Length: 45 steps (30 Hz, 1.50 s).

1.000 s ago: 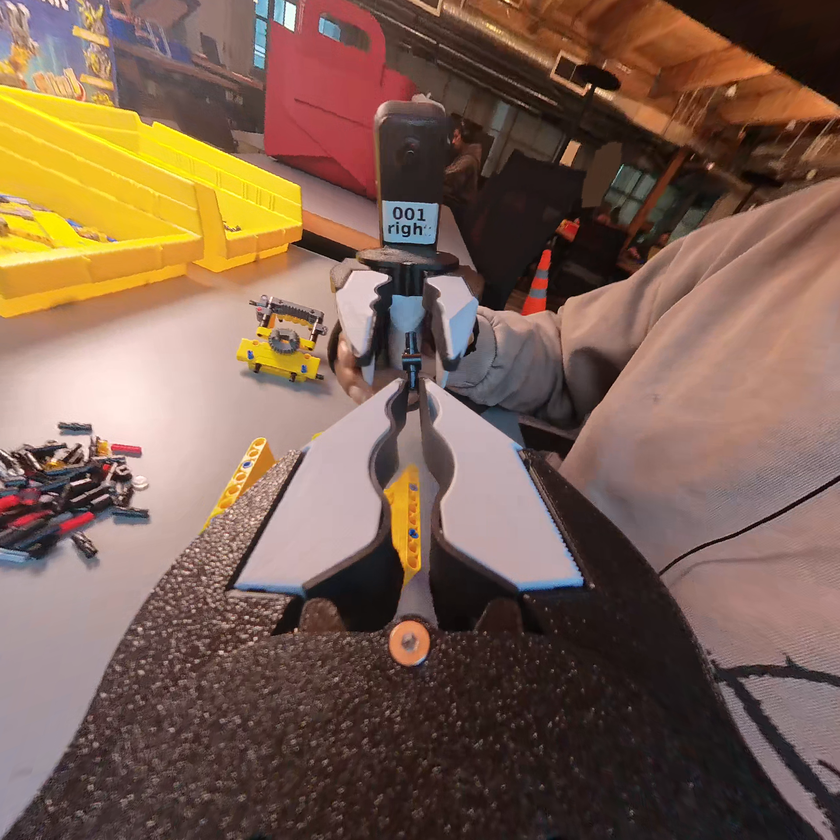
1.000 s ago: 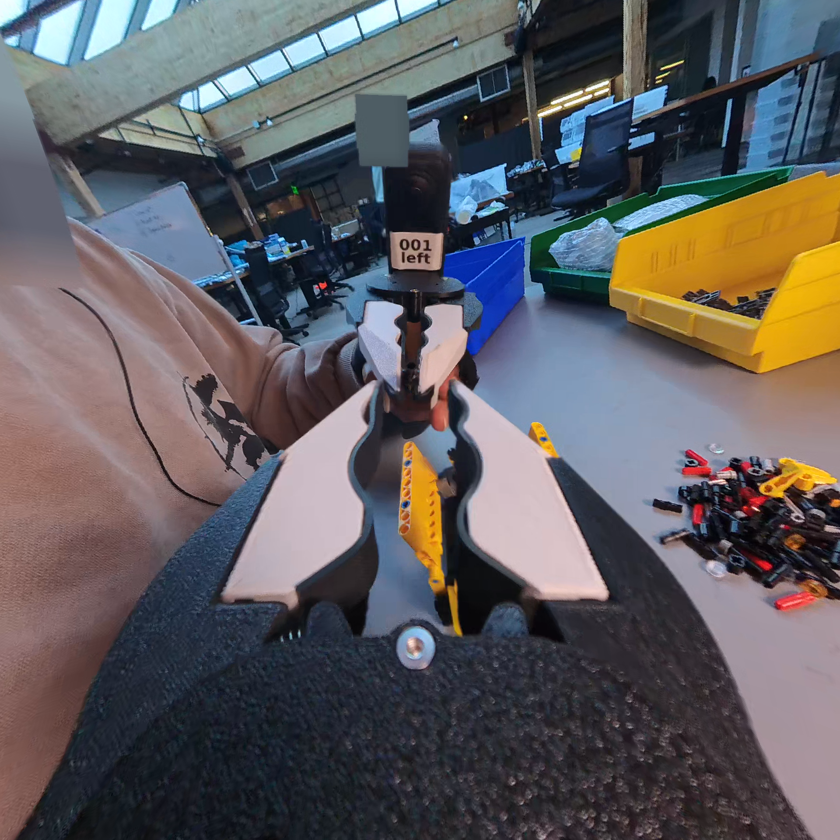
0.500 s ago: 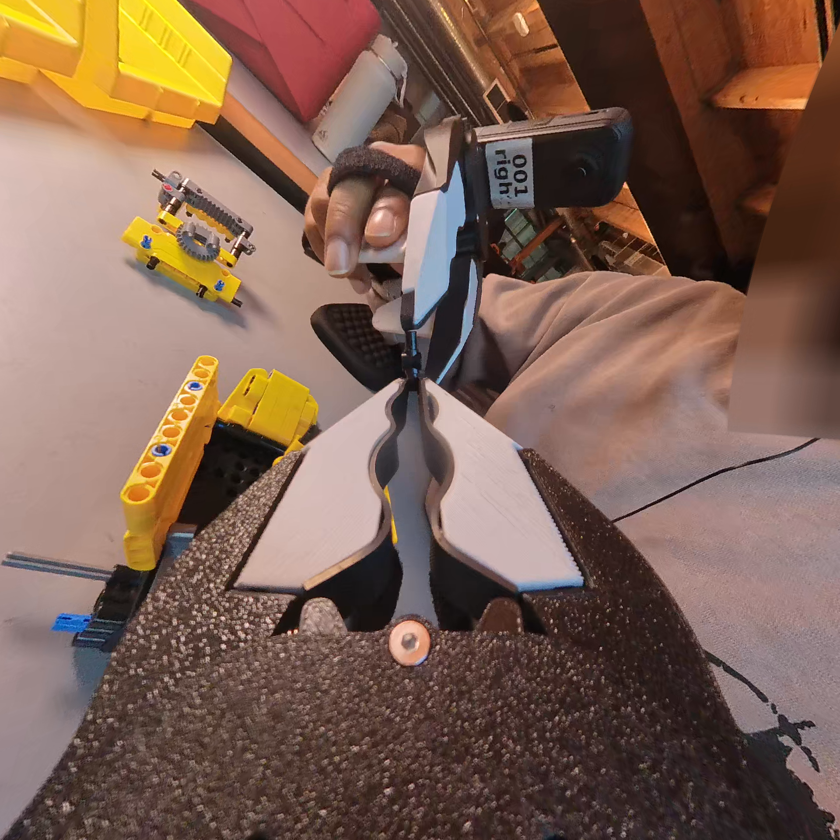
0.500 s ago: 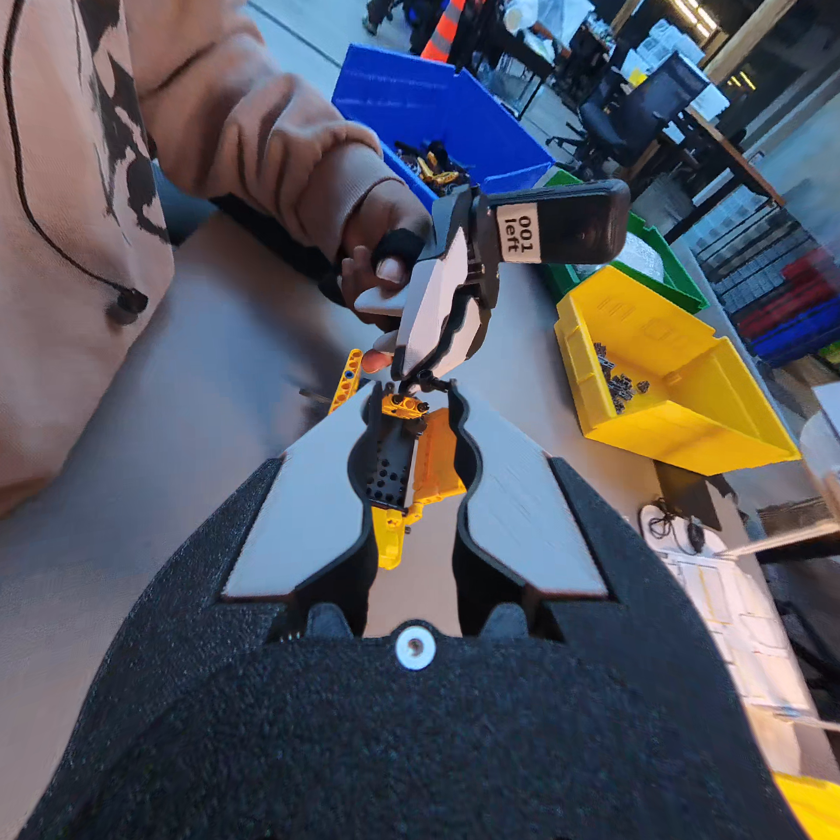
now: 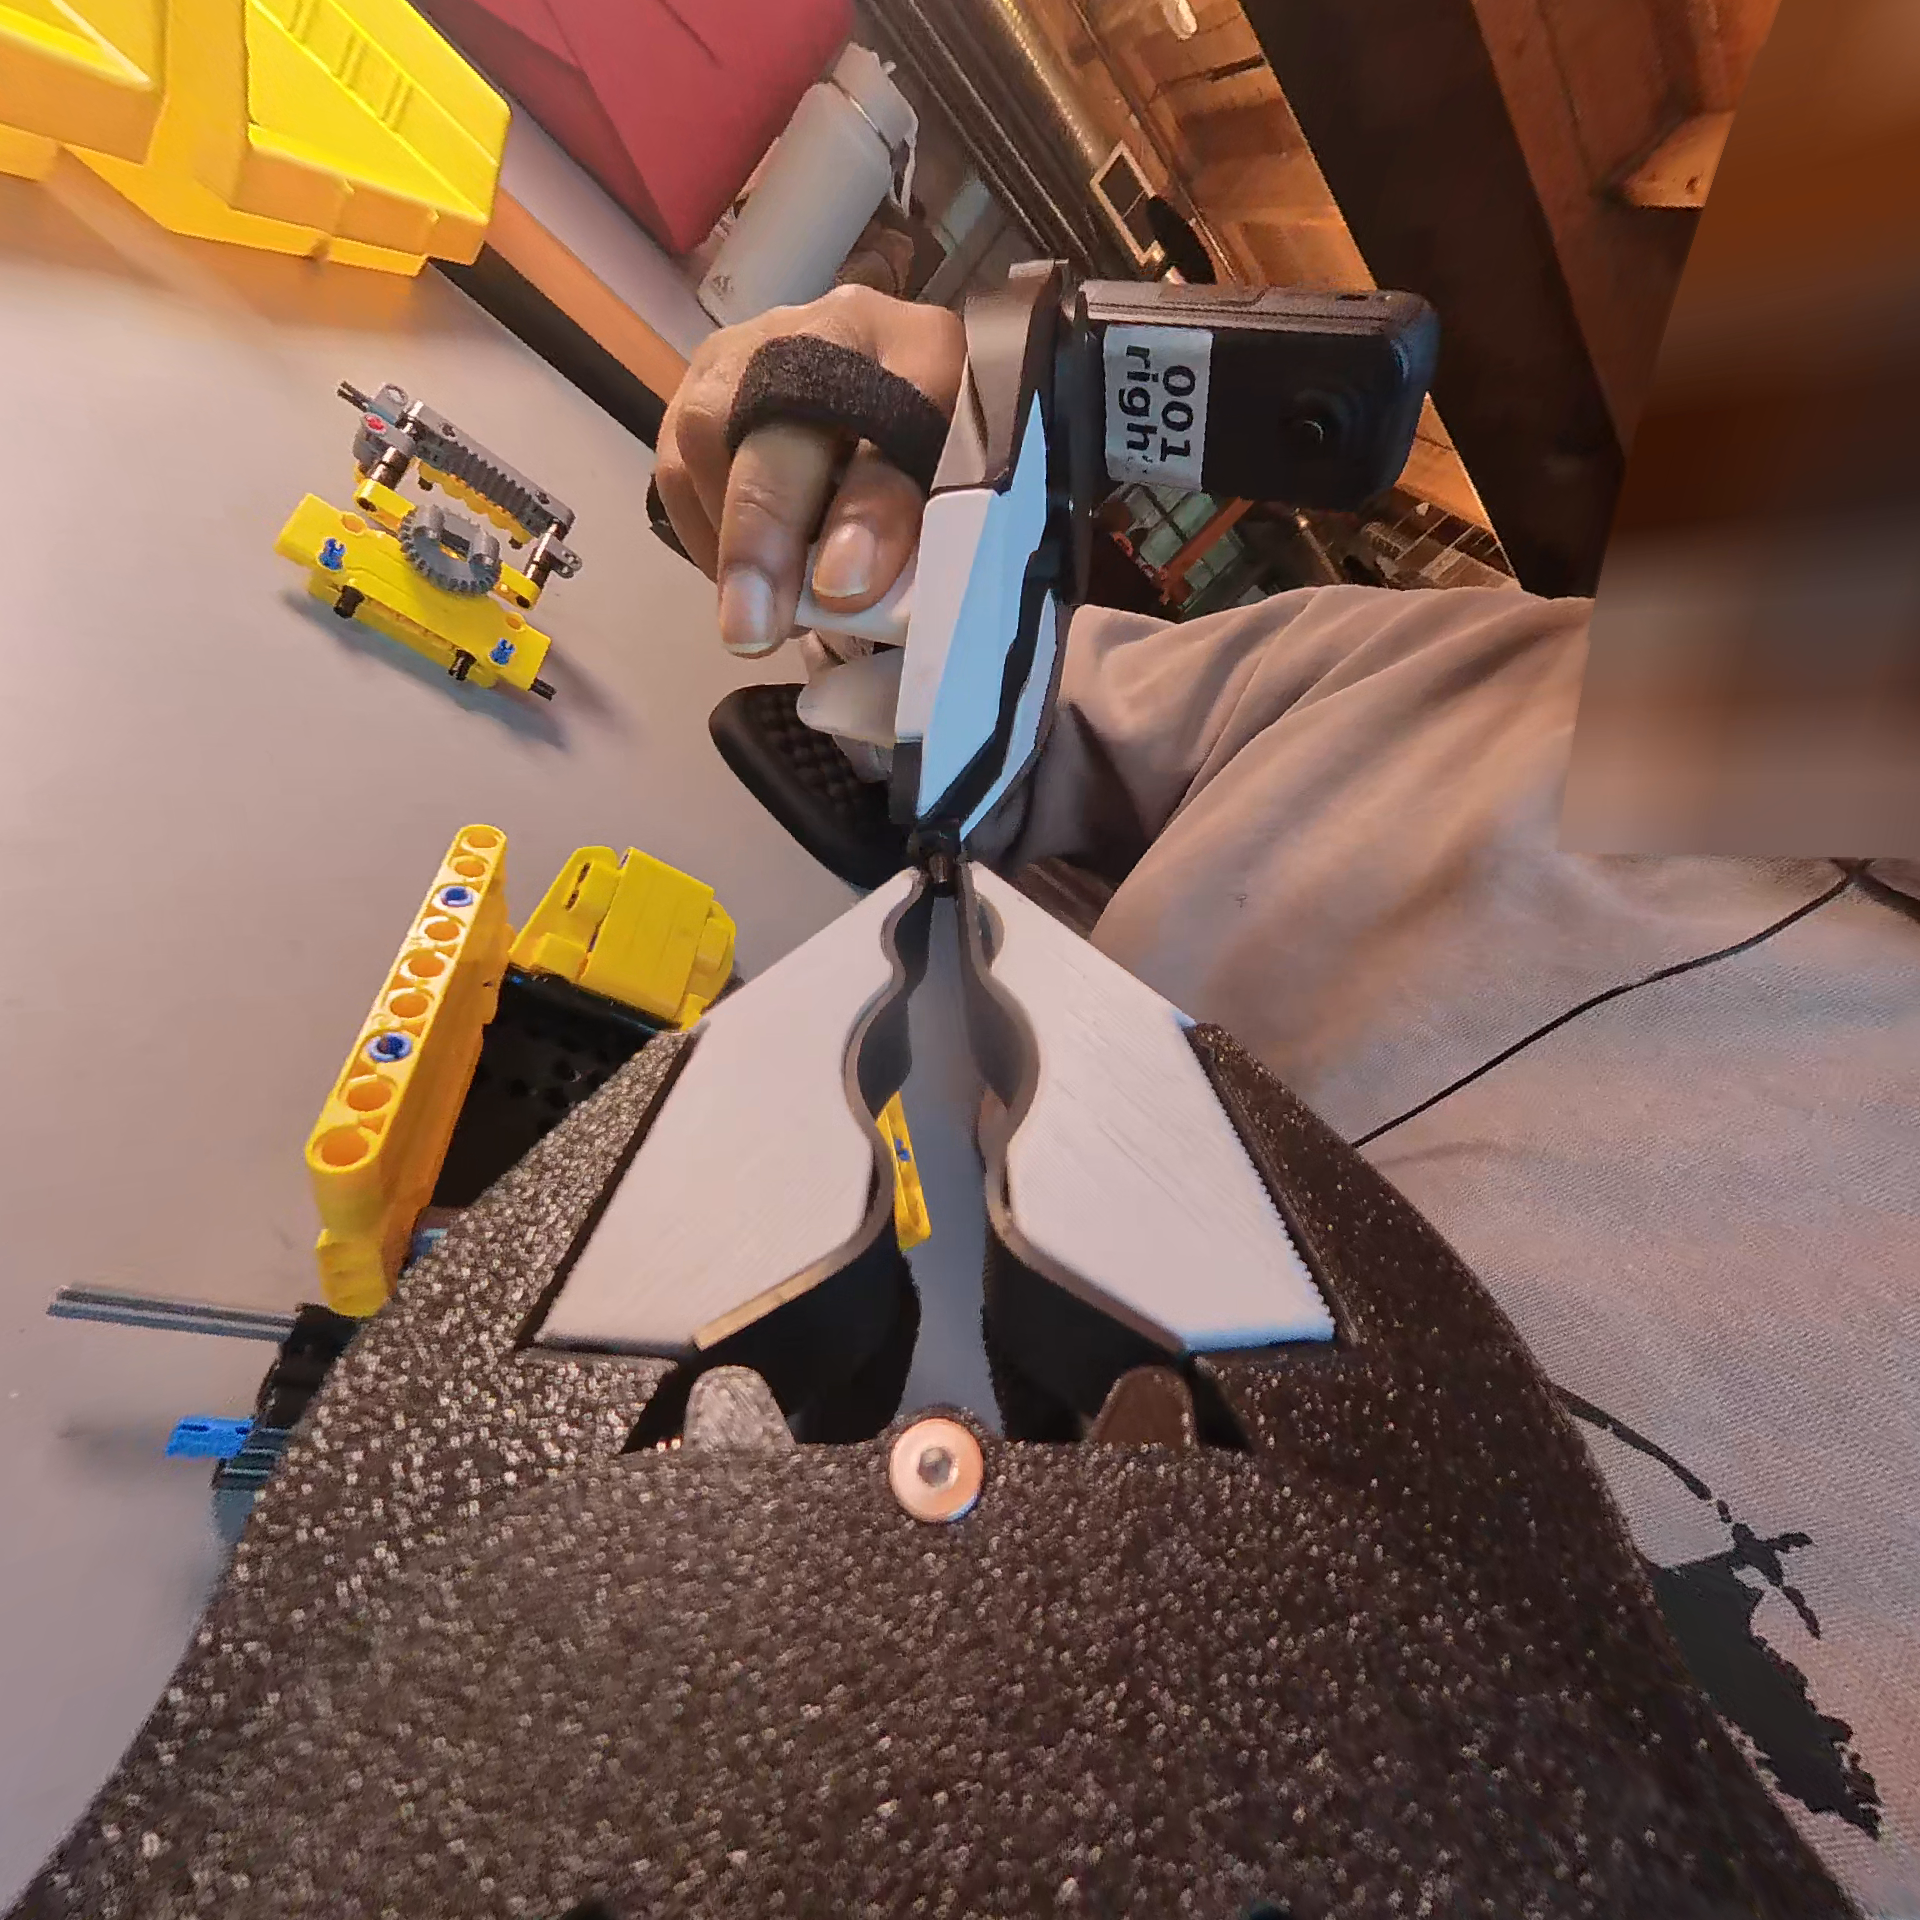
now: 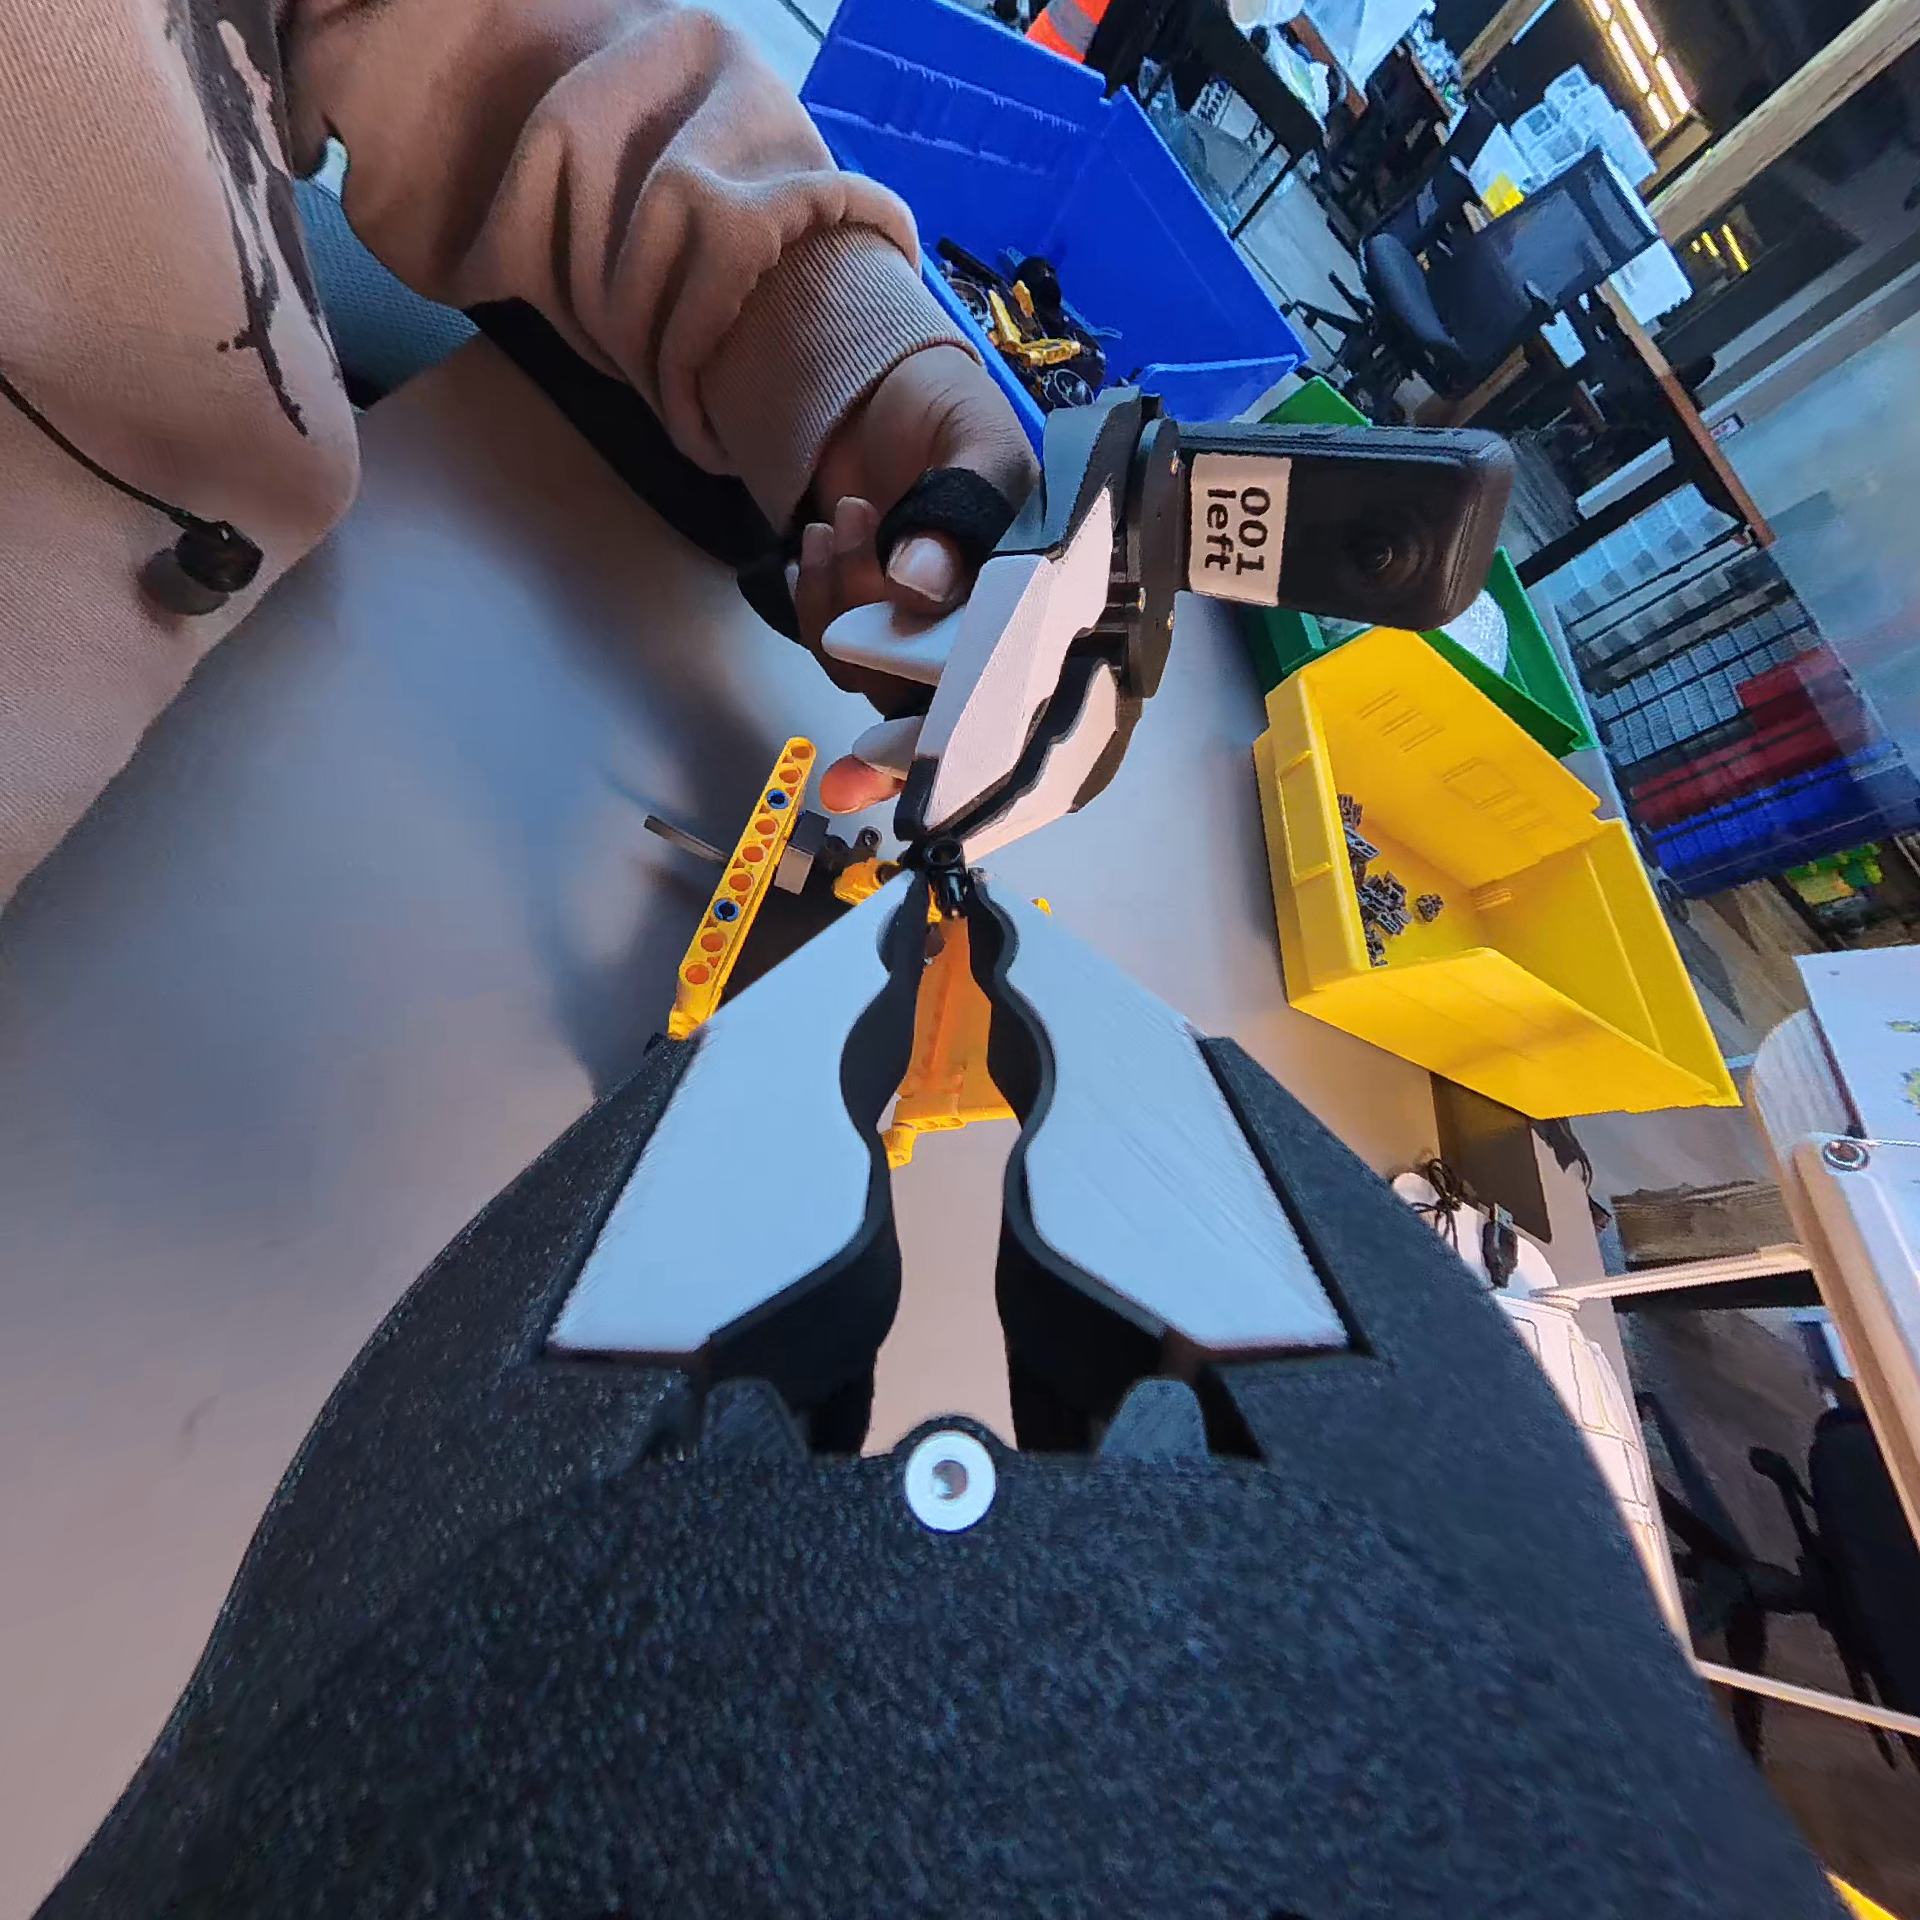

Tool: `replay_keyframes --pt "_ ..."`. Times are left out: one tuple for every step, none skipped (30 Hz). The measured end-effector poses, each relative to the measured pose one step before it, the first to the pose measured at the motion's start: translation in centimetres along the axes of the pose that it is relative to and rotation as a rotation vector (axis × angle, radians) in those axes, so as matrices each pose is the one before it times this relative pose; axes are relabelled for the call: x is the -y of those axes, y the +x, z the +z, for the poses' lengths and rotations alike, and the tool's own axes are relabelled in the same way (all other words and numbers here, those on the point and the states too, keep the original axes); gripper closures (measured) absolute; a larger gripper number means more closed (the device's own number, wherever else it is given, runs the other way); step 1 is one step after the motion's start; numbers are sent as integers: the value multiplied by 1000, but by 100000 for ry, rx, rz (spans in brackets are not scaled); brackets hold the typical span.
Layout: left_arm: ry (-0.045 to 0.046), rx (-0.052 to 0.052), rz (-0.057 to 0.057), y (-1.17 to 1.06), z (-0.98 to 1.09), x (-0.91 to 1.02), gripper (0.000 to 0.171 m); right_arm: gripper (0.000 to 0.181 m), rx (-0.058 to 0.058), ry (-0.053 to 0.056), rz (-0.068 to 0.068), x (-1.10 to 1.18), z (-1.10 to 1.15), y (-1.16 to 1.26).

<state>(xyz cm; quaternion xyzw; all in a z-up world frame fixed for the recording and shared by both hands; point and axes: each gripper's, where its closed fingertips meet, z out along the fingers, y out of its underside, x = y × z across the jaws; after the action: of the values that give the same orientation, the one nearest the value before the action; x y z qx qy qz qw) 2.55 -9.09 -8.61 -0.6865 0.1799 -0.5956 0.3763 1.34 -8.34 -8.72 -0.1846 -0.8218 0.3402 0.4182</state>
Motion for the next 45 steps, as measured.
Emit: replay_keyframes --pt "589 -131 -306 20 -22 60 169 176 -655 290 -157 -3 13 46" --pt "328 -367 -412 44 -24 -16 169 175 -384 352 114 27 29 6" --pt "-137 77 -116 5 -28 -95 169 175 -189 -270 -511 3 95 -66" --pt "-138 596 99 -64 -72 -85 169 175 -435 -769 -1480 -37 99 -56" --pt "-152 475 -306 -63 -70 -73 169 175 -711 -1165 -1627 -51 112 -36" --pt "-289 443 -288 -51 -42 -101 169 175 -344 -1379 -1504 -47 94 -77" --pt "-300 295 -305 -31 8 -113 169 174 -75 -1594 -1539 -43 75 -109" --pt "-145 242 -510 -47 17 -98 169 174 -107 -1506 -1678 -33 41 -109" --pt "26 -24 -510 -19 23 -65 169 174 -426 -1363 -1455 -31 22 -56" --pt "643 -1022 -554 153 13 61 169 166 316 -1624 -1264 -81 55 -162" --pt "242 -358 -205 103 29 38 169 163 565 -2060 -1023 -173 111 -252" --pt "-1148 1417 523 -153 53 -170 169 163 75 -1474 -1559 -94 120 -219" --pt "-1341 975 826 -65 103 -238 169 169 -1585 -1329 -1690 -63 90 42" --pt "58 -446 -82 126 52 -45 169 174 -1632 -90 -2325 78 -13 82" --pt "1382 -541 -461 107 -59 159 169 176 -1022 370 -221 93 -49 105" --pt "610 -240 -612 48 -46 83 169 176 -820 509 962 64 -18 132" --pt "-267 602 148 -81 3 -64 169 176 99 265 317 -18 35 -40" --pt "30 632 -46 -95 -10 -15 169 175 -268 -191 -327 -100 74 -39" --pt "149 -340 -311 25 -23 8 169 173 -1058 369 -735 16 86 25" --pt "40 -55 -316 -30 -5 -5 169 165 -555 634 -525 109 96 -51" --pt "-215 313 -189 -88 18 -43 169 163 594 146 -436 67 104 -212" --pt "-965 226 -207 -99 38 -176 169 167 963 -156 -640 6 90 -258" --pt "-721 85 -33 -67 66 -165 168 172 241 -349 -919 -54 40 -92" --pt "559 -582 -668 9 -2 41 168 172 7 15 -200 -33 -5 -34" --pt "706 -714 -706 41 -35 121 169 173 -766 737 600 45 -31 85" --pt "256 128 -110 -65 -29 48 169 173 -836 647 758 -27 8 87" --pt "-309 805 120 -186 8 -75 169 173 -24 134 661 -125 72 -50" --pt "-47 551 -370 -203 1 -65 169 173 122 -288 354 -186 89 -88" --pt "182 -103 -776 -158 -18 -42 168 173 4 -183 160 -141 93 -69" --pt "1017 -151 -743 -149 -53 96 168 173 -328 -527 726 -153 74 25" --pt "1595 -95 -32 -111 -70 222 168 173 -643 -531 1380 -160 24 167" --pt "1944 631 1298 -98 -102 346 168 175 -561 -246 2222 -160 -47 259" --pt "1710 2105 3182 -179 -166 373 168 176 -383 75 3213 -224 -125 317" --pt "1350 3580 5627 -244 -266 360 167 176 -984 688 3682 -267 -233 482" --pt "1349 4415 6966 -285 -314 391 162 176 -1573 1282 4429 -275 -321 662" --pt "1711 4286 6810 -240 -294 467 157 176 -770 1371 4799 -267 -339 595" --pt "2254 3811 6294 -204 -267 553 151 176 -845 1809 4699 -169 -318 594" --pt "2832 4272 5918 -297 -280 634 144 176 -1596 2304 4632 -51 -273 679" --pt "2492 4250 6219 -338 -293 560 141 176 -1602 1580 4479 -113 -218 689" --pt "1742 4606 6355 -435 -313 427 139 176 -2728 1308 3844 -150 -230 867" --pt "905 5306 6084 -611 -316 277 137 176 -4430 1849 3326 -83 -337 1176" --pt "206 5199 5595 -669 -295 123 136 176 -6361 1708 3648 -123 -534 1659" --pt "-407 4666 4563 -644 -256 8 136 176 -8025 2218 3988 -69 -818 2209" --pt "-447 3895 3528 -565 -210 6 135 176 -8257 3695 5293 146 -1151 2680" --pt "-361 3282 2714 -493 -164 0 135 176 -10799 3643 6089 178 -1473 3544"
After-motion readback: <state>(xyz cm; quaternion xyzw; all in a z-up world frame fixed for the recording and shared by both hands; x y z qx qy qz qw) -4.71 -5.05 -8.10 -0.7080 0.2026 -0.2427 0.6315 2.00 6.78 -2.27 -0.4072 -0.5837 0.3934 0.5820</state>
